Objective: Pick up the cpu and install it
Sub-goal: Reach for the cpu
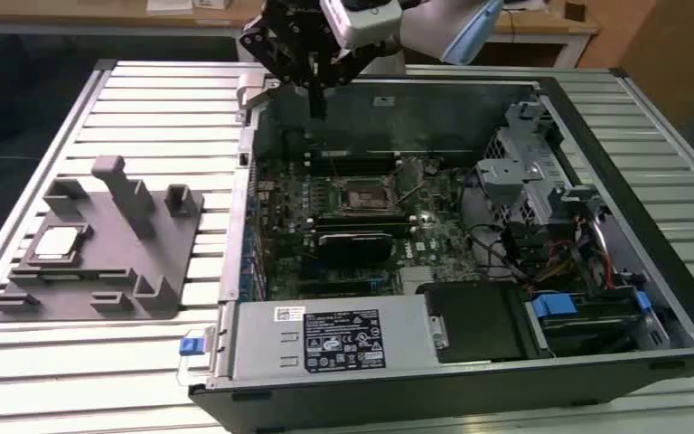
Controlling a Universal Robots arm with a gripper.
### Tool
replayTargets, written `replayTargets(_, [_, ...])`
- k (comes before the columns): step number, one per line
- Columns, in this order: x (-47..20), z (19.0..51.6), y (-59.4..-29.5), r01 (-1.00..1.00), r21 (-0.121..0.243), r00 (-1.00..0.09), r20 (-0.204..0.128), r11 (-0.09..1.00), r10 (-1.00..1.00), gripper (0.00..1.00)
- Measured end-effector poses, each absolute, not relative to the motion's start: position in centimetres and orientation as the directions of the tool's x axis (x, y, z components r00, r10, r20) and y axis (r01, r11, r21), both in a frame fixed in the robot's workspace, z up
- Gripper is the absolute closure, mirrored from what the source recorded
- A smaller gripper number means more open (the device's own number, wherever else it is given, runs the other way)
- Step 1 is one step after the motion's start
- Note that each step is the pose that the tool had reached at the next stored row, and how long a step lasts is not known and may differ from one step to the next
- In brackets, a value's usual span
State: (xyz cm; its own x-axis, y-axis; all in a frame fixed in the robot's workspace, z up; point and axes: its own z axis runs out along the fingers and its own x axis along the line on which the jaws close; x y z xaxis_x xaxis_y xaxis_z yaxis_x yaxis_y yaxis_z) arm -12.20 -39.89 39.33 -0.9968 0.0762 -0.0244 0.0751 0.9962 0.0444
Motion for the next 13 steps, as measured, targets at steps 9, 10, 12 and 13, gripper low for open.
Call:
replayTargets(9, [-12.23,39.33,-39.89,0.075,0.044,-0.997,-0.024,0.996,0.076,0.89])
replayTargets(10, [-12.28,39.33,-39.89,0.075,0.044,-0.997,-0.025,0.996,0.076,0.89])
replayTargets(12, [-12.43,39.33,-39.90,0.075,0.045,-0.997,-0.025,0.996,0.076,0.89])
replayTargets(13, [-12.53,39.33,-39.89,0.075,0.044,-0.997,-0.024,0.996,0.076,0.89])
